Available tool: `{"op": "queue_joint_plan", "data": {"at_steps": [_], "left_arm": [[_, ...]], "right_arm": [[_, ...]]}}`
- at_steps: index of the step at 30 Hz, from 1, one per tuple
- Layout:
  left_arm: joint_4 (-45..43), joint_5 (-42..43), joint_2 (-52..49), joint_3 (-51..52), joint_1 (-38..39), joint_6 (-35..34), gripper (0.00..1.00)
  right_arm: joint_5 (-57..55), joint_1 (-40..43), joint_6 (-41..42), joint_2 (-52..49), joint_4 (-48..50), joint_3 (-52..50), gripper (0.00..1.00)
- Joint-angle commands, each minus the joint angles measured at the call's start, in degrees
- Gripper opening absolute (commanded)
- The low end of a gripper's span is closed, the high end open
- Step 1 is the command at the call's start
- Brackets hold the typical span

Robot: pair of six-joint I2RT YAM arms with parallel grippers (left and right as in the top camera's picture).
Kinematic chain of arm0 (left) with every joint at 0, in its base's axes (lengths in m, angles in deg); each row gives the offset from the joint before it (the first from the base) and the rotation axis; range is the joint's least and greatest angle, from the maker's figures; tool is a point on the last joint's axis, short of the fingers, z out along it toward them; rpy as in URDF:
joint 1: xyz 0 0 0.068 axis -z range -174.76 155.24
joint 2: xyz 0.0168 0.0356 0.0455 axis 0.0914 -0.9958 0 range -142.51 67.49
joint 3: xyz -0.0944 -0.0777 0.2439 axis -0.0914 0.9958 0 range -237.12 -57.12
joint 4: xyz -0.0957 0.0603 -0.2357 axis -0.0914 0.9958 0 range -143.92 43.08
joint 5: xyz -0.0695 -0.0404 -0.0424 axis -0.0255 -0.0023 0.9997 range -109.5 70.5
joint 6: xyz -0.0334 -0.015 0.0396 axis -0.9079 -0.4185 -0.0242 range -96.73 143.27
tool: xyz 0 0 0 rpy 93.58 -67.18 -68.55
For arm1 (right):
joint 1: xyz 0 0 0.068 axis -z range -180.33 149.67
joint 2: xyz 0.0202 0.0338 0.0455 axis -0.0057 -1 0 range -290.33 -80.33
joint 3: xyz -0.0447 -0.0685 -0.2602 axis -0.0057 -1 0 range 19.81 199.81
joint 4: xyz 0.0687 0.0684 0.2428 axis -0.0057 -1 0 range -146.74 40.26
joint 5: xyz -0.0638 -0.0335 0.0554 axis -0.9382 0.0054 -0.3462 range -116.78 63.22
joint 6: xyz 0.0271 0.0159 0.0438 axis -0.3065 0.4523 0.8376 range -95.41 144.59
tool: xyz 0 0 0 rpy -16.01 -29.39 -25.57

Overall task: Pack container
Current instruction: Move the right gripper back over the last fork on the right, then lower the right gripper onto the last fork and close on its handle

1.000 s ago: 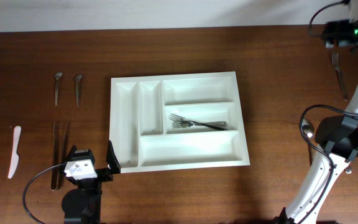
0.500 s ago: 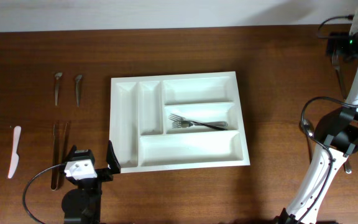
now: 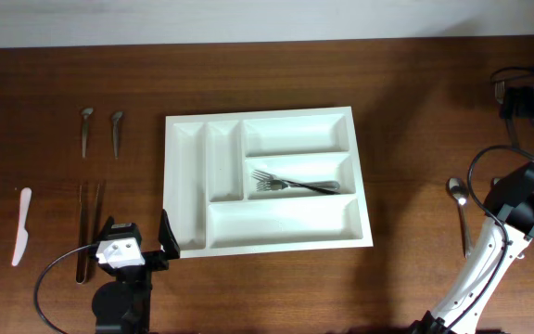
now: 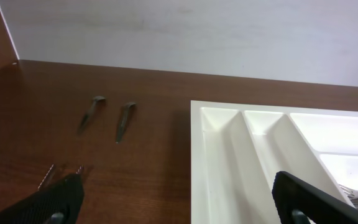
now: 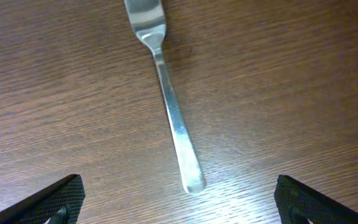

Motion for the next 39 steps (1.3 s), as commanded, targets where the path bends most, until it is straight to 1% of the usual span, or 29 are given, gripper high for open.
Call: {"op": "queue_joint_plan", "data": {"at_steps": [1, 7, 10, 13, 17, 24, 33, 39], "left_arm": [[-0.2, 0.6, 0.1, 0.3, 0.2, -0.1, 0.99], [-0.2, 0.6, 0.1, 0.3, 0.2, -0.1, 0.99], [-0.2, 0.6, 0.1, 0.3, 0.2, -0.1, 0.99], [-0.2, 0.6, 0.1, 0.3, 0.2, -0.1, 0.99], [-0.2, 0.6, 0.1, 0.3, 0.2, -0.1, 0.99], [-0.2, 0.6, 0.1, 0.3, 0.2, -0.1, 0.99], [-0.2, 0.6, 0.1, 0.3, 0.2, -0.1, 0.99], [-0.2, 0.6, 0.1, 0.3, 0.2, -0.1, 0.99]], "right_arm": [[-2.4, -1.7, -1.9, -0.2, 1.3, -0.2, 0.98], [-2.5, -2.6, -1.8, -0.3, 1.2, -0.2, 0.99], [-5.1, -2.3, 6.2, -0.4, 0.9, -0.2, 0.99], [-1.7, -1.3, 6.2, -0.7, 0.9, -0.2, 0.99], [1.3, -0.6, 2.7, -1.0, 0.6, -0.2, 0.99], [1.3, -1.5, -10.3, -1.1, 1.5, -0.2, 0.99], [2.4, -1.4, -10.8, -1.1, 5.4, -1.3, 0.99], [2.4, -1.4, -9.4, -1.1, 9.2, -7.1, 0.99]]}}
